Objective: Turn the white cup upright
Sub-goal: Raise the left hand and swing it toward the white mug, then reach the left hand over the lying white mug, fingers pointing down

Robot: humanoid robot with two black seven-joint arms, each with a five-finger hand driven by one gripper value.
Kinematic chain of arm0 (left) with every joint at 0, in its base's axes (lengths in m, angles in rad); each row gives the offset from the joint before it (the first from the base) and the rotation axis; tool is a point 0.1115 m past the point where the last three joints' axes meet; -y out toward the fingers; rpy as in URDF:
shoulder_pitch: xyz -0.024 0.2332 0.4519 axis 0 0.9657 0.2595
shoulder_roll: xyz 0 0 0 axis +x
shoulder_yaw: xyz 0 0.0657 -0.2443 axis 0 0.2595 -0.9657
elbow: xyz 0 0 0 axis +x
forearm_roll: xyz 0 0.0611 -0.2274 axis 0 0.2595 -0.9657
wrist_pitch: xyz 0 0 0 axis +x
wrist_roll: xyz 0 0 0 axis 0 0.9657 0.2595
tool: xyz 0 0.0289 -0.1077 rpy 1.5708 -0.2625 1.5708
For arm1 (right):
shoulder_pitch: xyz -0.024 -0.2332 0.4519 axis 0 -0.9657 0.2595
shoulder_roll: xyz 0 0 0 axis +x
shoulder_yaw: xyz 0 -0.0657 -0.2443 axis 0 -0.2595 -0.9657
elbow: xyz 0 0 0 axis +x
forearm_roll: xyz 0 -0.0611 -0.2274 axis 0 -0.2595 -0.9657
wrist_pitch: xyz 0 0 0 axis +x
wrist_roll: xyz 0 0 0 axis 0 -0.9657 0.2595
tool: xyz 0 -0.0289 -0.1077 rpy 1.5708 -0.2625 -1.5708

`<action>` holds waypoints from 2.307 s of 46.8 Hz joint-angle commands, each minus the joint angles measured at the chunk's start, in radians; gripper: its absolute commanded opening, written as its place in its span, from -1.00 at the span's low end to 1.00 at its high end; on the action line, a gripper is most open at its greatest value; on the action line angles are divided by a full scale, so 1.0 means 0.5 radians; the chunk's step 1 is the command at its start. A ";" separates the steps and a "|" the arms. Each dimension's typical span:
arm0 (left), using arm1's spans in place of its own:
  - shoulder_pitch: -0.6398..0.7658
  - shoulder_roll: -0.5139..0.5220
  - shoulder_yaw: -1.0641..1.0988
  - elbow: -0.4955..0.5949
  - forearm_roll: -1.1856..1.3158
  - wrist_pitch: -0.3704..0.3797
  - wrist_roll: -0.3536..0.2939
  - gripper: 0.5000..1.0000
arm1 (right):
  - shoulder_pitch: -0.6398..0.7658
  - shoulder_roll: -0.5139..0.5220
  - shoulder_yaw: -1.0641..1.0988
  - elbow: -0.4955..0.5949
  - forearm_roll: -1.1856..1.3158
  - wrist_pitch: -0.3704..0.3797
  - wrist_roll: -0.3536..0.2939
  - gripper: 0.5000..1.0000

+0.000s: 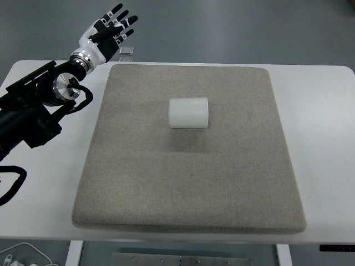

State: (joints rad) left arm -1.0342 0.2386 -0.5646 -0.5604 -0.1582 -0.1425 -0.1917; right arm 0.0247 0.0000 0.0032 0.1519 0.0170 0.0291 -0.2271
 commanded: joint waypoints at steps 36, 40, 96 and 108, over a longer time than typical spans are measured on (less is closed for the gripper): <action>-0.082 0.090 0.040 -0.011 0.215 -0.025 -0.012 0.97 | 0.000 0.000 0.000 0.000 0.000 0.000 0.000 0.72; -0.098 0.115 0.034 -0.008 0.484 -0.053 -0.037 0.97 | 0.000 0.000 0.000 0.000 0.000 0.000 0.000 0.72; -0.162 0.578 0.313 -0.913 2.086 -0.200 -0.043 0.93 | 0.000 0.000 0.000 0.000 0.000 0.000 0.000 0.72; -0.236 0.578 0.408 -1.017 2.289 -0.319 -0.031 0.93 | 0.000 0.000 0.000 0.000 0.000 0.000 0.000 0.72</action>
State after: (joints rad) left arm -1.1399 0.5315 -0.3757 -1.0639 0.9595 -0.2937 -0.2071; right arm 0.0243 0.0000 0.0031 0.1519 0.0169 0.0292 -0.2273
